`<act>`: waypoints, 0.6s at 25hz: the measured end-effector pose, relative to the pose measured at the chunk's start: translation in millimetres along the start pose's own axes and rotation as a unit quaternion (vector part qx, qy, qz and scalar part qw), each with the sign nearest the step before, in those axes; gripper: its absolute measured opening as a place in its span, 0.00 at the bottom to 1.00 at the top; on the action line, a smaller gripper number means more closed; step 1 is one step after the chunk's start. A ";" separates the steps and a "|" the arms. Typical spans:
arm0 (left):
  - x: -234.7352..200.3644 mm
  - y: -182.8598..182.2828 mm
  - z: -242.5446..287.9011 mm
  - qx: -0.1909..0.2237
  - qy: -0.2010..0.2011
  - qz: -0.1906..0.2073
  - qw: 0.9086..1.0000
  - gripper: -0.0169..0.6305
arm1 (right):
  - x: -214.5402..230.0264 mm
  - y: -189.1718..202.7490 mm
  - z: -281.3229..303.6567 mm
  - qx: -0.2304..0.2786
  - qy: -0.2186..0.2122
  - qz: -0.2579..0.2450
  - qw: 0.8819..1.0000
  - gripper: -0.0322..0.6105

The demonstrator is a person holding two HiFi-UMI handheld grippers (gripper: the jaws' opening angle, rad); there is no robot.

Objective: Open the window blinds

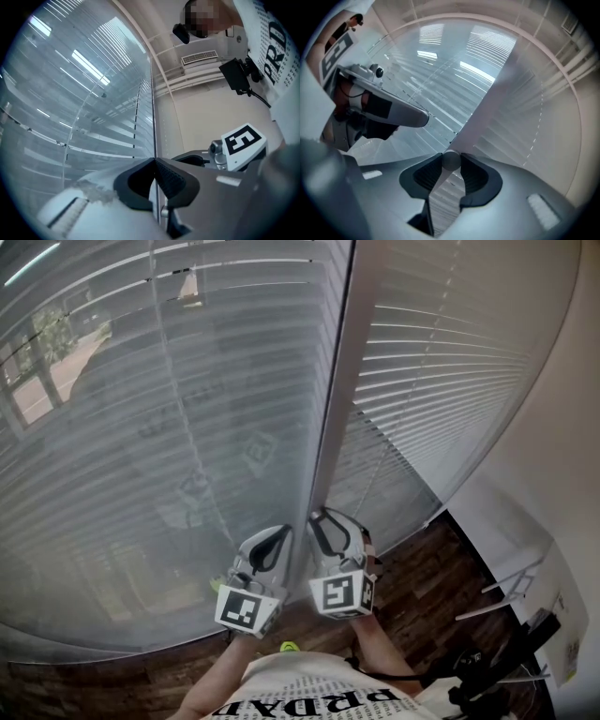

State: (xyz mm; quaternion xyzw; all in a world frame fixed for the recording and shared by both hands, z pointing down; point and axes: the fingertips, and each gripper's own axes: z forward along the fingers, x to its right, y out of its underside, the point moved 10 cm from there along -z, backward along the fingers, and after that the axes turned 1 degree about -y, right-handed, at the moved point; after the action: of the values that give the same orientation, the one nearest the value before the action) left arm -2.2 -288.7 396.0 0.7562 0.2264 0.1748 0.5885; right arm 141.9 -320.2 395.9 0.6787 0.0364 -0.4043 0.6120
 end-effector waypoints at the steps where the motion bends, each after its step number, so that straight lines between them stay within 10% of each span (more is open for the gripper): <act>1: 0.0 0.0 0.3 0.001 0.000 0.001 1.000 0.04 | 0.7 0.6 0.0 0.003 -0.001 0.011 1.000 0.24; 15: 1.3 0.4 0.3 0.002 -0.004 0.002 1.000 0.04 | 9.1 6.7 -1.5 0.044 -0.014 0.178 0.983 0.24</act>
State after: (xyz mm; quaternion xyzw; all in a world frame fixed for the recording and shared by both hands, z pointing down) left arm -0.8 -288.3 396.3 0.7587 0.2230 0.1719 0.5875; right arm 152.4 -324.6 395.7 0.6949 -0.1116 -0.2998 0.6441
